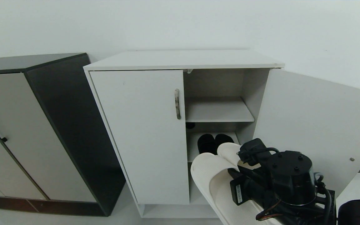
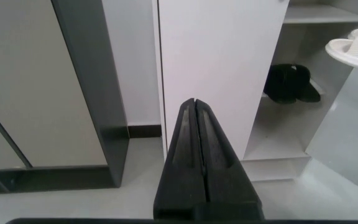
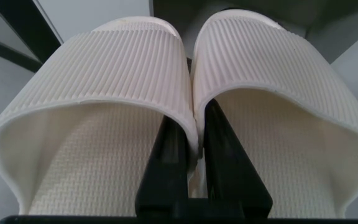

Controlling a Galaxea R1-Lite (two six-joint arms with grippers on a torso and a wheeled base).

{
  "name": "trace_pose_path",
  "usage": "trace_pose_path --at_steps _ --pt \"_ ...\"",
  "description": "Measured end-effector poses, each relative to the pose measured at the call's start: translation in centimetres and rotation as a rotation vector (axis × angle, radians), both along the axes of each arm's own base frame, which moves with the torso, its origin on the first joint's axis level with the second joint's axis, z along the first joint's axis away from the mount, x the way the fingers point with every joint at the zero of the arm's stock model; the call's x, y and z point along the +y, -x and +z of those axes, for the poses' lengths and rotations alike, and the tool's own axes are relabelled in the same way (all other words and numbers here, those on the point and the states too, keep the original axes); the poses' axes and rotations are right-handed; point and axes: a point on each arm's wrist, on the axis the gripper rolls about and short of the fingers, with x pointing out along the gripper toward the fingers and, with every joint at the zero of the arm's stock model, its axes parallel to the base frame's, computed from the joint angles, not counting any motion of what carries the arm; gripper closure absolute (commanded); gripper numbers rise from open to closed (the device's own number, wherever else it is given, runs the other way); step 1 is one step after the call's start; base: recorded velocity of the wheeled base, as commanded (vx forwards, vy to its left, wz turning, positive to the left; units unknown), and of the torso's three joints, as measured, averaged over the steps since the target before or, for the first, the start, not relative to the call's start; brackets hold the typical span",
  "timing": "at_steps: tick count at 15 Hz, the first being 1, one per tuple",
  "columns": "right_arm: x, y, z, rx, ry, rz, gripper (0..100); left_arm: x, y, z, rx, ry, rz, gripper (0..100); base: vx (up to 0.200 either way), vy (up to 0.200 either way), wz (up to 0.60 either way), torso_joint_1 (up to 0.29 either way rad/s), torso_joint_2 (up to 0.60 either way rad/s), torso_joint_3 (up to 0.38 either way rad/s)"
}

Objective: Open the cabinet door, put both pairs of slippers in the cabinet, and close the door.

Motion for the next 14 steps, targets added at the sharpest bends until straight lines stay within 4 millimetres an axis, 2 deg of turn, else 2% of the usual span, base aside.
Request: trace_pose_path --at_steps 2,11,14 --pt "0.0 0.0 0.0 0.0 0.0 0.0 100 0.0 0.0 0.0 0.0 0.0 0.0 100 0.0 0.0 0.0 -0.015 0.39 0.351" --pt "0.23 -0.19 0.34 -0.026 -0.023 0.002 100 0.0 0.0 0.0 0.0 -0.001 0.0 100 0.0 0.0 0.0 -0.006 0.06 0.051" --pt "0.35 -0.25 0.34 -0.03 -0.022 0.004 100 0.0 0.0 0.0 0.0 -0.001 0.0 100 0.0 -0.2 0.0 -0.001 0.02 0.014"
